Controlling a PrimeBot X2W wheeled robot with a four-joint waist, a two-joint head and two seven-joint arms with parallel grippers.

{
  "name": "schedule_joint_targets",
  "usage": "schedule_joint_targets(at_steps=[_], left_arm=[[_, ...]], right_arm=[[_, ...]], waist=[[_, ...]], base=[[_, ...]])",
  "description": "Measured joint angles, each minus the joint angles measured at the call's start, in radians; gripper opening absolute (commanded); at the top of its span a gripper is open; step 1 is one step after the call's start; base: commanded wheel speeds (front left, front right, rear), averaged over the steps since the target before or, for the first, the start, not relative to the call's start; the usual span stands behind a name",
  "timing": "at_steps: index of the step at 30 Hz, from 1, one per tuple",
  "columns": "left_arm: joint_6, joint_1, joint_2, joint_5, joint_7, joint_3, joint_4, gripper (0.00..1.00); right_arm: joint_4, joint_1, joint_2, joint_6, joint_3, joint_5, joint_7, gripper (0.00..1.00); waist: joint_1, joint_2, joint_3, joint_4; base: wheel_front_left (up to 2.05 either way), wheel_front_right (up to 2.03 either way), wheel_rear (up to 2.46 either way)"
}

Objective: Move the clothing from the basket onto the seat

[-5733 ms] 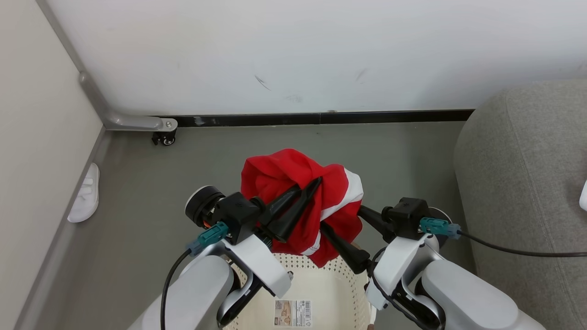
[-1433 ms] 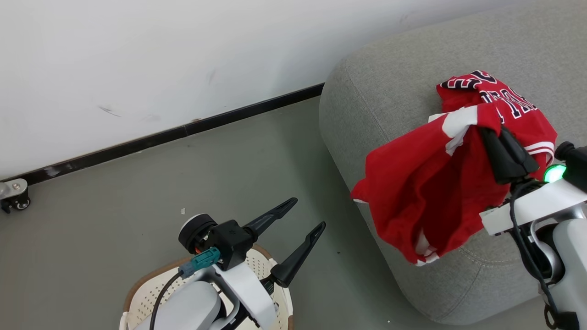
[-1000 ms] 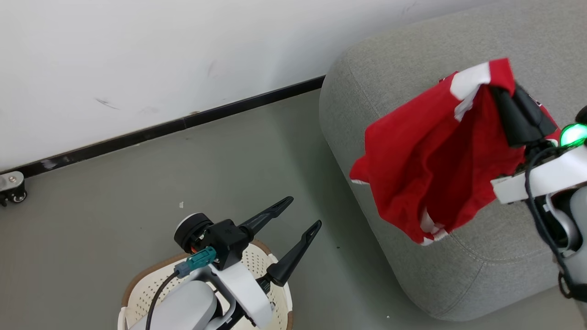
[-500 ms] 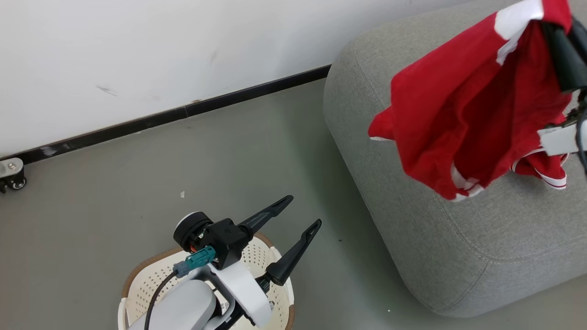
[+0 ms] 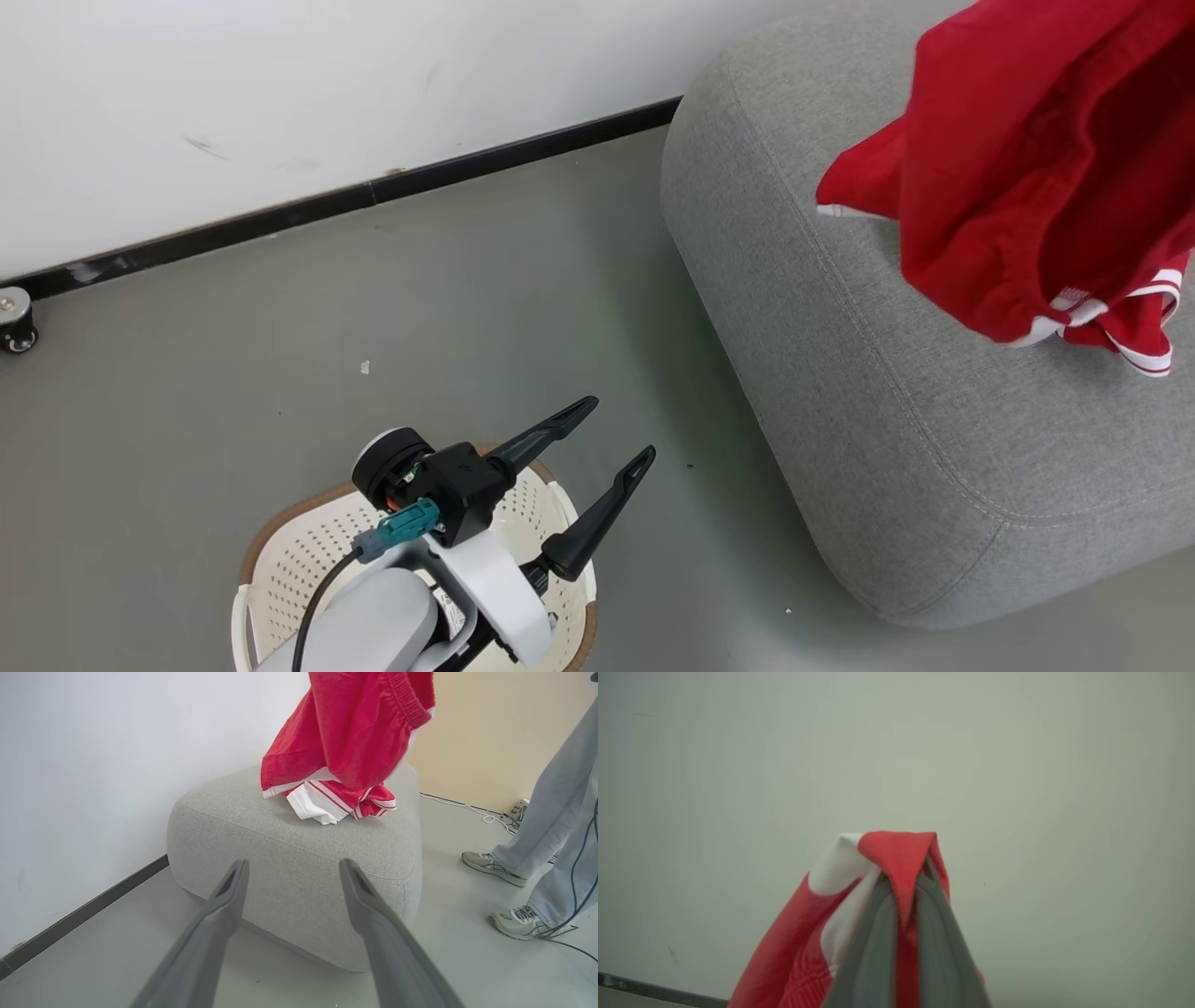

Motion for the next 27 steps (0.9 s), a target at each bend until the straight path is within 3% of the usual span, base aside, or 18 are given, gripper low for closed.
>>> schedule_joint_targets(at_steps=[14, 27], left_arm=[[0.0, -0.005, 0.025, 0.0, 0.029, 0.0, -0.023, 1.0], [0.009, -0.04, 0.038, 0.009, 0.052, 0.002, -0.057, 1.0]], right_arm=[[0.101, -0.089, -0.064, 0.0, -0.036, 0.042, 0.0, 0.0], [0.214, -0.275, -0.198, 0.0, -0.065, 0.09, 0.0, 0.0]], waist=[[0.0, 0.0, 0.068, -0.001], [0.0, 0.0, 0.15, 0.008]], base=[[0.0, 0.0, 0.0], [0.0, 0.0, 0.0]])
